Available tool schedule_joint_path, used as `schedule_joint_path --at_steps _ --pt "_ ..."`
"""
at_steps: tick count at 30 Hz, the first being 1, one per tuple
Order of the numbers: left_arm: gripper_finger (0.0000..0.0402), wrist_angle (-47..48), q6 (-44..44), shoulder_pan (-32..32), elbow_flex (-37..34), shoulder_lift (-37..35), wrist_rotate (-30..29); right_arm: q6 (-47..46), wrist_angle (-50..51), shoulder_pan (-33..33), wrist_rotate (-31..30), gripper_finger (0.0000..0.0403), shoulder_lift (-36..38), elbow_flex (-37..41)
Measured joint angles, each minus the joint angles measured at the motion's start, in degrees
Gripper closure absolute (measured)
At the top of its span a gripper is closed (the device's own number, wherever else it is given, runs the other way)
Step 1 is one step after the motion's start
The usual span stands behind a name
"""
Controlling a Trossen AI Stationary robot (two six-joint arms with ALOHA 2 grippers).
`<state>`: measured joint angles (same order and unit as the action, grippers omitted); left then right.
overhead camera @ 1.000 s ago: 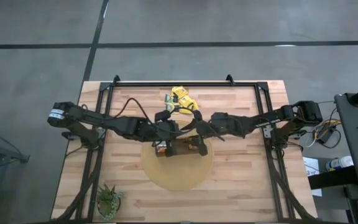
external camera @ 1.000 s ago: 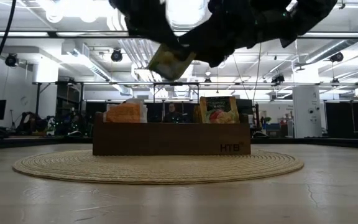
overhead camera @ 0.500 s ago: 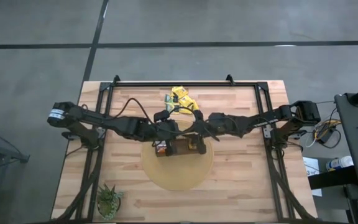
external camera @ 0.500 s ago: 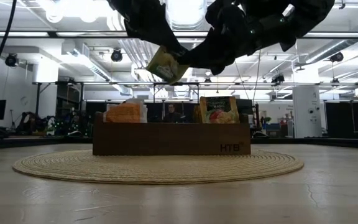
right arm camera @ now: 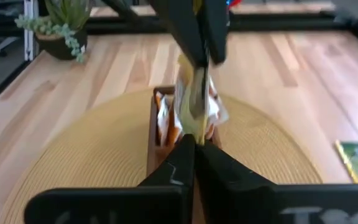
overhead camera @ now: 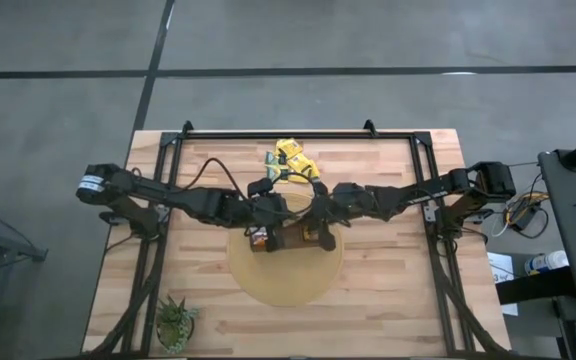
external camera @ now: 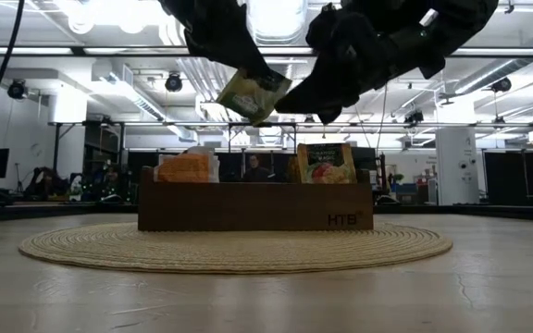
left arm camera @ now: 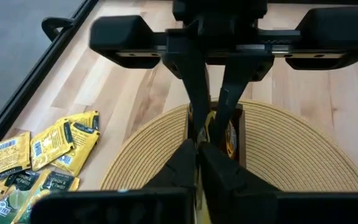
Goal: Pick & Place Tea
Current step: Put the white and orange tea bag into the wooden organizer, then put the yellow tea bag into the wooden organizer
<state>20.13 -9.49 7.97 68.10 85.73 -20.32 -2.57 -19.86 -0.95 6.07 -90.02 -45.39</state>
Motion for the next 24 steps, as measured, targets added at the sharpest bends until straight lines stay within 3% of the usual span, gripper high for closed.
schedule_joint_path --at_steps 12,21,24 --pt "0.0244 0.6 -0.6 0.0 0.0 0.0 0.9 -0.5 2.1 -0.2 0.5 0.0395 0.3 -0.1" --pt "0.0235 0.6 -1.1 0.2 0.0 -0.2 0.5 1.8 2.1 -0.2 0.2 0.0394 0.3 -0.9" --pt "0.0235 1.0 -1.7 0.9 0.0 -0.4 -2.7 2.7 2.1 -0.2 0.1 0.0394 0.3 -1.2"
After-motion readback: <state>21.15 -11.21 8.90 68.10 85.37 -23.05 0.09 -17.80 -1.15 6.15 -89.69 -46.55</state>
